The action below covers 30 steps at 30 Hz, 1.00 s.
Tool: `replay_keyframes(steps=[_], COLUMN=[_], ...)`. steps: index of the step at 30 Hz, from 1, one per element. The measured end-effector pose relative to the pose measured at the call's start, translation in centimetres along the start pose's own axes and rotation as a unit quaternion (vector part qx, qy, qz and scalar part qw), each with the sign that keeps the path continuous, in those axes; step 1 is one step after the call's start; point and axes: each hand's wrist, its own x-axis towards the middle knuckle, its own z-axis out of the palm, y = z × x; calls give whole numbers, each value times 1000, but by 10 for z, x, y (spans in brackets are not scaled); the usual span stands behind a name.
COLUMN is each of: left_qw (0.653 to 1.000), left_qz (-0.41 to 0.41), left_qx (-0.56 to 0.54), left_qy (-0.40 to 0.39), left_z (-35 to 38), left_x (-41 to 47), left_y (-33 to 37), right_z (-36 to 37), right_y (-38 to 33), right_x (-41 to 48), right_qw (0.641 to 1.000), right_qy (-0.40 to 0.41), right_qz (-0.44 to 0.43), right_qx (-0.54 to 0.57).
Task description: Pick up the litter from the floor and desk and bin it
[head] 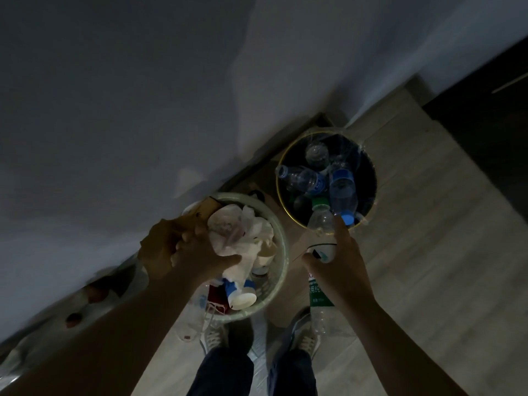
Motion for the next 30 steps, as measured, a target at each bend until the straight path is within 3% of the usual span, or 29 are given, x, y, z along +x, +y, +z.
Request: replay_keyframes(steps=[6, 8, 10, 13, 23, 30], left_qw=[991, 984, 980, 982, 974, 973], left_qz=[114, 143, 153, 165, 190, 184], left_qx=[-31, 17, 65, 59, 83, 114], left_qy=[65, 103, 108, 76, 88, 77], left_z=[-21, -25, -26, -22, -18, -21], left_x=[-3, -9, -14, -13, -10, -10], left_y=[7, 13, 19, 25, 35, 34], right_z=[-13, -19, -27, -37, -20, 0], right_y=[-11, -18, -28, -41, -44, -22], right_x=[29, 42, 56, 86, 130, 119], right_qw=[1000, 999, 998, 996, 985, 968], right_qy=[18, 41, 42, 32, -15, -49], right_qz=[18, 21, 24, 30, 89, 32], right_qx=[-1, -16, -42, -76, -144, -245])
